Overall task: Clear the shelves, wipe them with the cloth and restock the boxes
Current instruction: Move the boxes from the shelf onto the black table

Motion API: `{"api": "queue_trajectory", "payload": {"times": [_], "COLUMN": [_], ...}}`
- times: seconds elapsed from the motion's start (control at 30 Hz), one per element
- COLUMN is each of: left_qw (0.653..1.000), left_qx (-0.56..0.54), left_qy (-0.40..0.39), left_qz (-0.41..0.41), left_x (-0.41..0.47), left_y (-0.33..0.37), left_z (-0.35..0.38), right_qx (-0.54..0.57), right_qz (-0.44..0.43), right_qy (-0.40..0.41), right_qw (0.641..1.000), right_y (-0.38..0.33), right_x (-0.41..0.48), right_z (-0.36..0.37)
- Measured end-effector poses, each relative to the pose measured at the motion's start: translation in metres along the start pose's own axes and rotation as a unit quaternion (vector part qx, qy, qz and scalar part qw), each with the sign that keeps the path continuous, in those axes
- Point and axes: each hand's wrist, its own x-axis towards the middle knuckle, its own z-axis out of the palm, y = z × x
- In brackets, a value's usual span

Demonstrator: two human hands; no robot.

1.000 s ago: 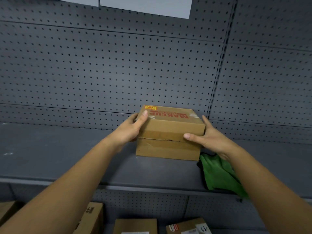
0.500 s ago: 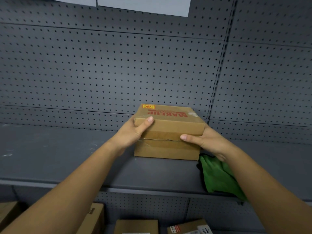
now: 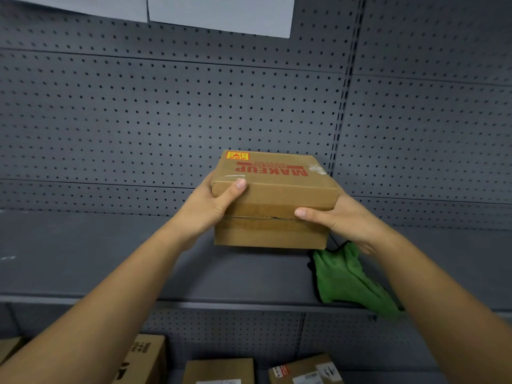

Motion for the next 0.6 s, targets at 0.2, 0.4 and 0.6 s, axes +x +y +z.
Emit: {"api": "queue_trajectory", "payload": {"times": [0.2, 0.4, 0.6], "left_qw": [0.999, 0.996, 0.990], "left_qx": [0.004, -0.008, -0.034], "left_qy": [-0.016, -0.059, -0.102], "left_qz": [0.029, 0.060, 0.091], "left_x": [-0.013, -0.029, -0.044], "left_y": [0.018, 0.039, 0.056], "left_z": [0.005, 0.015, 0.032], "right_qx": [-0.016, -0.030, -0.070], "right_qz": [-0.006, -0.009, -0.004], "right_qy": [0.032, 0.075, 0.127], "right_qw": [0.999, 0.997, 0.989], "right_y": [-0.019, -0.044, -0.068], "right_x": [-0.029, -0.073, -0.123], "right_z": [-0.005, -0.013, -0.023]}}
